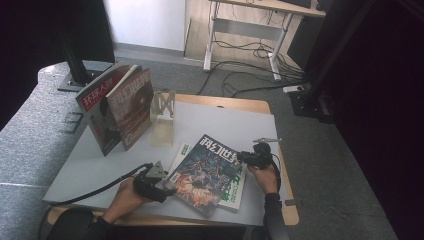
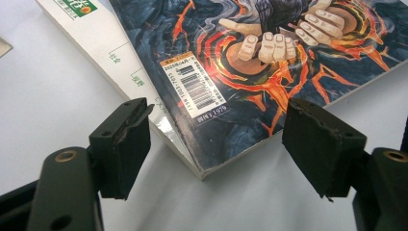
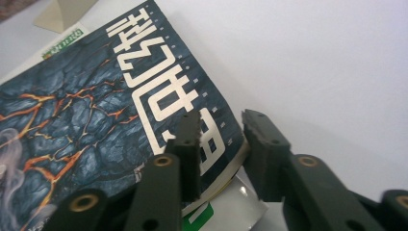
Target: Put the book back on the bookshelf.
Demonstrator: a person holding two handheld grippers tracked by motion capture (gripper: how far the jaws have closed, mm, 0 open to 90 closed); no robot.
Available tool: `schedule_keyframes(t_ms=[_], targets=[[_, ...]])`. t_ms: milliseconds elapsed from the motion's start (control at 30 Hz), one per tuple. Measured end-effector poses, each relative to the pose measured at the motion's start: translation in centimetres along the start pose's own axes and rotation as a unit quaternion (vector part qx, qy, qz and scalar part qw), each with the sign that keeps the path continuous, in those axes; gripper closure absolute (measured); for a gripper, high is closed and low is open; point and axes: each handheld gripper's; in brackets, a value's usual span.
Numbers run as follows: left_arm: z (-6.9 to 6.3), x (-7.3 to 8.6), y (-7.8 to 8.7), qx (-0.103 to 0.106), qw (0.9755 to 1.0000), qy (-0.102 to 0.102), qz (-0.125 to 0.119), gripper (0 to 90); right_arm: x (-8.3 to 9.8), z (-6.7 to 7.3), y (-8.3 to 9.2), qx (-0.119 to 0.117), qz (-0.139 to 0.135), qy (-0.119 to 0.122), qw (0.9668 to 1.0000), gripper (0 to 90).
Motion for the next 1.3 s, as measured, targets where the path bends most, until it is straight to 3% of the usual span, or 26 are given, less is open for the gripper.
schedule_keyframes(t_ms=[200,333,633,933,1033,1133,1200,1300], targets=[[0.0,0.0,0.0,0.002,1.0,0.0,0.001,25.2,-0.5,0.8,0.9,0.016,-0.019,0.015,0.9996,76.7],[-0.1,0.1,-0.6,0.014,0.9995,-0.01,0.028,20.1,-0.7,1.2,1.4,0.02,-0.025,0.023,0.9992,78.3],[0.3,-0.6,0.2,0.046,0.9988,0.013,0.004,20.3,-1.6,2.0,2.9,0.012,-0.046,0.039,0.9981,80.2],[1.3,-1.1,0.6,0.039,0.9988,0.024,-0.017,23.0,-2.4,3.4,4.6,0.015,-0.072,0.059,0.9955,80.9],[2.0,-1.4,0.6,0.048,0.998,0.031,-0.028,25.1,-2.7,3.7,5.1,0.015,-0.081,0.061,0.9947,81.1],[1.9,-2.1,0.1,0.032,0.9994,0.015,-0.001,23.7,-3.0,4.0,5.7,0.014,-0.089,0.068,0.9936,81.1],[1.8,-2.6,-0.3,0.041,0.9991,0.011,-0.002,23.1,-3.2,4.3,6.2,0.016,-0.093,0.072,0.9929,81.1],[2.0,-3.3,-0.8,0.035,0.9994,0.007,-0.002,23.2,-3.6,4.7,7.0,0.016,-0.102,0.079,0.9915,81.1]])
Point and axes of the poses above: each handheld gripper's, and its own axes: y roughly backward along the jaws, x roughly out of its underside, z roughly to its left, and after that the axes turned 15 degrees about x, right-handed
